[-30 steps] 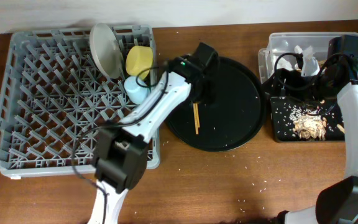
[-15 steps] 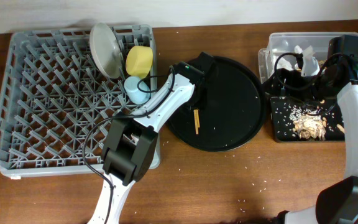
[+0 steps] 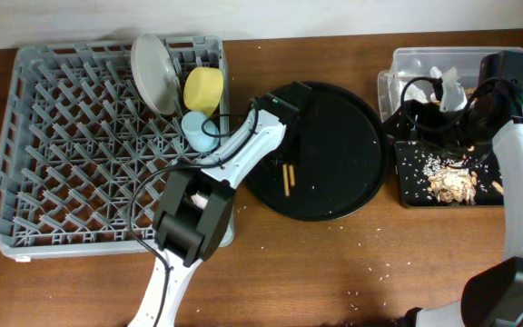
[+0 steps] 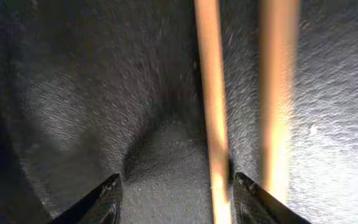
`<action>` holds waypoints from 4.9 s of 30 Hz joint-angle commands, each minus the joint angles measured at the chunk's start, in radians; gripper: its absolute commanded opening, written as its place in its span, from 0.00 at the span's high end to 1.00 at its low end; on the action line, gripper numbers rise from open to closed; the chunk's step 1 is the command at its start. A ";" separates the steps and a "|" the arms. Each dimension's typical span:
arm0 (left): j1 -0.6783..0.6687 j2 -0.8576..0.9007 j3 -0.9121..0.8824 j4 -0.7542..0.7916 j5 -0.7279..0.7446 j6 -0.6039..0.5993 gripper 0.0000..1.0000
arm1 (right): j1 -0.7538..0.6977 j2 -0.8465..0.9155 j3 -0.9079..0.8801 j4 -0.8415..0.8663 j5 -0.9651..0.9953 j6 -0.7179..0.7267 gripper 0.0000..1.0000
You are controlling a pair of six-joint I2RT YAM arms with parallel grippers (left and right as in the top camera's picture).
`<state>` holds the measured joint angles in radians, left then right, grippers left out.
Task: Sort waste into correct bins and load items into the dishwasher rack
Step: 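Grasp a chopstick on the black tray with the left gripper, then carry the chopstick to the rack and drop it in with the left gripper, then grasp the second chopstick on the black tray with the left gripper, then place the second chopstick into the rack beside the first with the left gripper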
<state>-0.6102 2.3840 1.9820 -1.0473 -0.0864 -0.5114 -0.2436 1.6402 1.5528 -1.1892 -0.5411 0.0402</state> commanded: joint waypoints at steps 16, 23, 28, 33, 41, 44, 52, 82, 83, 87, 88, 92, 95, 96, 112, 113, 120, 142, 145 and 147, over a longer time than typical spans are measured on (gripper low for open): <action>-0.018 0.051 -0.002 0.006 0.038 0.008 0.92 | 0.001 0.003 -0.003 0.000 0.008 -0.010 0.02; 0.006 0.050 0.171 -0.116 0.037 0.065 0.99 | 0.001 0.002 -0.003 0.000 0.008 -0.010 0.01; 0.075 0.050 0.626 -0.497 -0.011 0.129 0.99 | 0.001 0.002 -0.003 0.000 0.008 -0.010 0.01; 0.142 -0.037 0.798 -0.641 0.049 0.230 0.99 | 0.001 0.003 -0.003 0.000 0.008 -0.010 0.02; 0.320 -0.530 0.190 -0.638 -0.124 0.260 0.99 | 0.001 0.002 -0.003 0.000 0.008 -0.010 0.02; 0.365 -0.557 -0.040 -0.518 -0.142 0.336 0.99 | 0.001 0.002 -0.003 0.000 0.008 -0.010 0.02; 0.424 -0.557 -0.442 -0.169 -0.175 0.372 0.99 | 0.001 0.002 -0.003 0.000 0.008 -0.010 0.02; 0.106 -0.449 -0.163 0.035 0.045 0.182 0.43 | 0.001 0.003 -0.003 0.000 0.008 -0.010 0.02; 0.068 -0.410 -0.163 0.074 0.050 0.148 0.43 | 0.001 0.002 -0.003 0.000 0.008 -0.010 0.02; -0.037 -0.273 -0.163 0.262 0.074 0.070 0.43 | 0.001 0.002 -0.003 0.000 0.008 -0.010 0.02; -0.058 -0.248 -0.163 0.300 0.085 0.063 0.43 | 0.001 0.003 -0.003 0.000 0.008 -0.010 0.02; -0.115 -0.166 -0.163 0.362 0.082 0.055 0.43 | 0.001 0.003 -0.003 0.000 0.008 -0.010 0.01; -0.118 -0.143 -0.163 0.382 0.084 0.055 0.43 | 0.001 0.003 -0.003 0.000 0.008 -0.010 0.01; -0.122 -0.130 -0.163 0.386 0.084 0.055 0.43 | 0.001 0.003 -0.003 0.000 0.008 -0.010 0.02; -0.195 -0.066 -0.164 0.420 -0.069 0.056 0.51 | 0.001 0.002 -0.003 0.000 0.008 -0.010 0.02; -0.195 -0.059 -0.164 0.423 -0.068 0.056 0.51 | 0.001 0.002 -0.003 0.000 0.008 -0.010 0.01; -0.208 -0.043 -0.164 0.435 -0.068 0.056 0.57 | 0.001 0.003 -0.003 0.000 0.008 -0.010 0.01; -0.016 -0.173 0.042 0.005 -0.056 0.120 0.99 | 0.001 0.002 -0.003 0.000 0.008 -0.010 0.02; 0.047 -0.236 0.140 -0.146 -0.057 0.124 0.99 | 0.001 0.002 -0.003 0.000 0.008 -0.010 0.02; 0.081 -0.304 0.188 -0.243 -0.061 0.134 0.99 | 0.001 0.003 -0.003 0.000 0.008 -0.010 0.01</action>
<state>-0.5632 2.1880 2.1082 -1.2201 -0.1463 -0.4053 -0.2436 1.6409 1.5520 -1.1885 -0.5388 0.0402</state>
